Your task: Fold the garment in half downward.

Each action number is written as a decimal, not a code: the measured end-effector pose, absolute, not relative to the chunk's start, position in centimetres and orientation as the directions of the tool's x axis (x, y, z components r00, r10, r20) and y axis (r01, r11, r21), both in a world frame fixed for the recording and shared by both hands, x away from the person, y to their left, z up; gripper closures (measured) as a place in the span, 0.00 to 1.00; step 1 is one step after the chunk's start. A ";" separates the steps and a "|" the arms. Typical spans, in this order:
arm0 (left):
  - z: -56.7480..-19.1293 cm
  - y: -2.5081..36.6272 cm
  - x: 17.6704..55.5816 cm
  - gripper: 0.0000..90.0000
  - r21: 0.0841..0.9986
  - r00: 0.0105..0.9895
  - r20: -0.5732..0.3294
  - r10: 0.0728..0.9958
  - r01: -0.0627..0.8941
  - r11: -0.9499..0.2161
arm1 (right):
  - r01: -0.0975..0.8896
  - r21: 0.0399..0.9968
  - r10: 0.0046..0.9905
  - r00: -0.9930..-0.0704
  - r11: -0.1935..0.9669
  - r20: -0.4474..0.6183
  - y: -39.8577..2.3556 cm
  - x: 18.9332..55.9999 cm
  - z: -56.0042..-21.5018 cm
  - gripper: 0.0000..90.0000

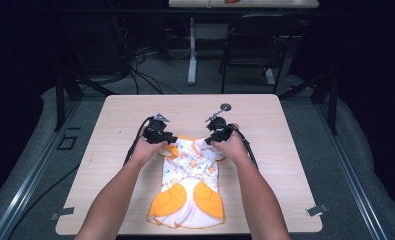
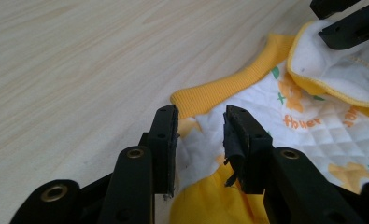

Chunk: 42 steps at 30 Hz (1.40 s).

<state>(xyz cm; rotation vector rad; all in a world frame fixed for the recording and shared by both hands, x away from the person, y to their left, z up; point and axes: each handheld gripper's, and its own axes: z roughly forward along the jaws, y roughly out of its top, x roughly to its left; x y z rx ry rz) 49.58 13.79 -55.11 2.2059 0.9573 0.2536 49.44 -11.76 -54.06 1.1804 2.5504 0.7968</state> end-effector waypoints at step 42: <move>-57.2 13.5 49.2 0.70 0.661 0.690 -0.076 0.719 0.575 -0.482 | 0.693 0.533 0.764 -0.633 0.486 0.126 -12.3 49.7 -55.8 0.63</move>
